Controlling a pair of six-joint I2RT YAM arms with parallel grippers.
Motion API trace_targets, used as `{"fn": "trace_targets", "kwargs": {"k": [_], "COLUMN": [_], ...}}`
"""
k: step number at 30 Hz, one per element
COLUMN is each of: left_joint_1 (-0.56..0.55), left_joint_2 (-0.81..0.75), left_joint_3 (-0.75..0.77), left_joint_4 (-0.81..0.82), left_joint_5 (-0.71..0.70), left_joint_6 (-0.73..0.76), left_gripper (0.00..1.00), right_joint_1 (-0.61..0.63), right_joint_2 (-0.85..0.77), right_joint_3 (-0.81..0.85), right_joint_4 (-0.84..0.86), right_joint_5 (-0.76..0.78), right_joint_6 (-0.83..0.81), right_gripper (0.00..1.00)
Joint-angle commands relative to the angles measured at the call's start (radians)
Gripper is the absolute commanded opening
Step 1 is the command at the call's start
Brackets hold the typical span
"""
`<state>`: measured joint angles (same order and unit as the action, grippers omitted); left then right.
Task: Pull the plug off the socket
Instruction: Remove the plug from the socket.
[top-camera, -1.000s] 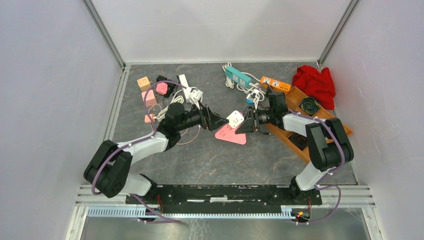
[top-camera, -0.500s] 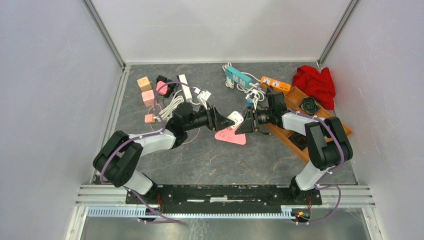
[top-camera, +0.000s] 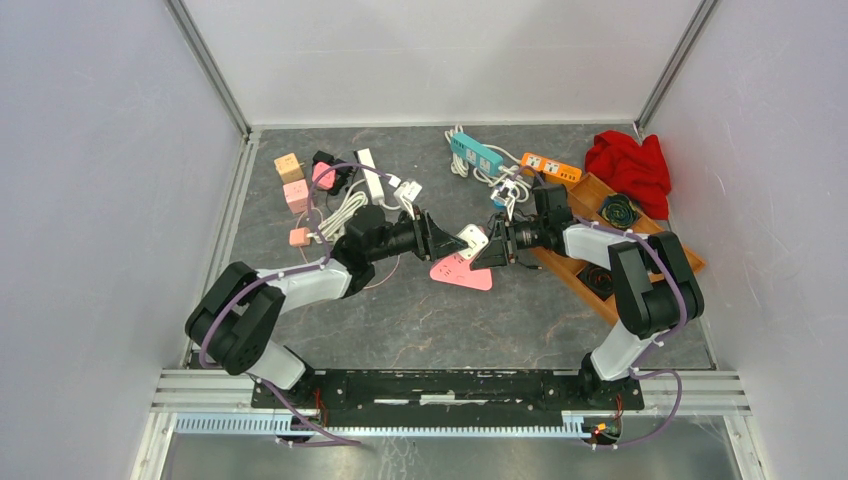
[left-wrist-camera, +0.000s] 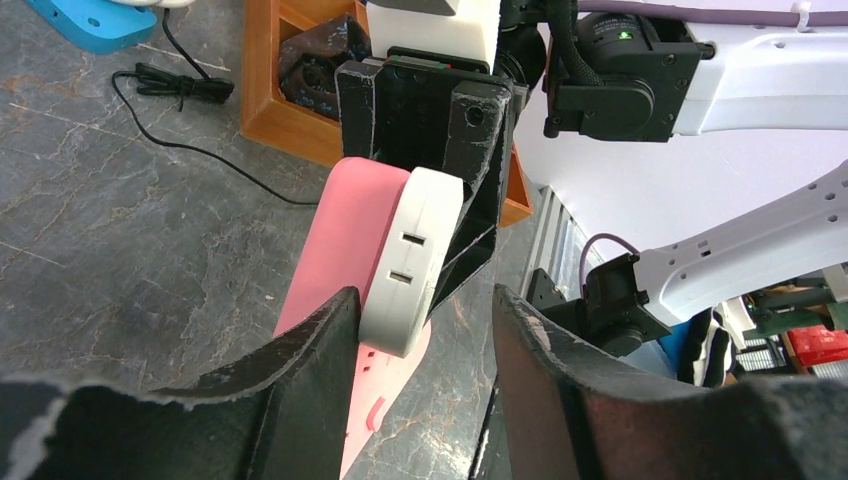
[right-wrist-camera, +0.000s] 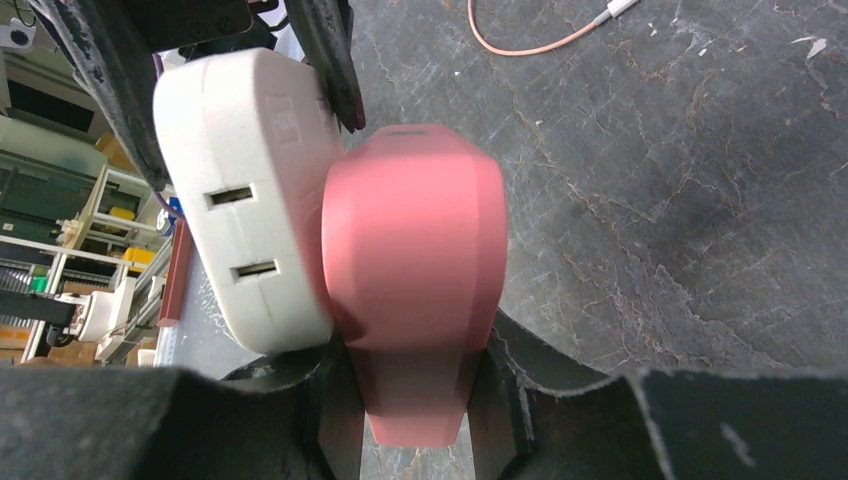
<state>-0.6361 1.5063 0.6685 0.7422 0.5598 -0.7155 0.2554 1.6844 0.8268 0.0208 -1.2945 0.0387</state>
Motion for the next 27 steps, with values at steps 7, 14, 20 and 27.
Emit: {"fn": "trace_targets", "kwargs": {"k": [7,14,20,27], "left_joint_1": [-0.039,-0.092,-0.131,-0.191], "left_joint_2": [-0.059,-0.070,-0.076,-0.075], "left_joint_3": [0.037,0.099,0.143,0.187], "left_joint_4": [-0.024,-0.169,-0.283,-0.384], "left_joint_5": [0.003,-0.072,-0.175,-0.335], "left_joint_6": [0.005,0.112,0.186,0.264], "left_gripper": [0.53,0.53,0.53,0.43], "right_joint_1": [0.005,0.004,0.005,0.005], "right_joint_2": [0.008,0.011,0.011,0.011], "right_joint_3": [0.047,0.048,0.049,0.049], "right_joint_4": [0.001,-0.002,-0.002,-0.005], "right_joint_5": [-0.020,-0.018,-0.017,-0.011], "right_joint_6": [-0.026,-0.028,-0.028,-0.027], "right_gripper": [0.00,0.00,0.00,0.00]}}
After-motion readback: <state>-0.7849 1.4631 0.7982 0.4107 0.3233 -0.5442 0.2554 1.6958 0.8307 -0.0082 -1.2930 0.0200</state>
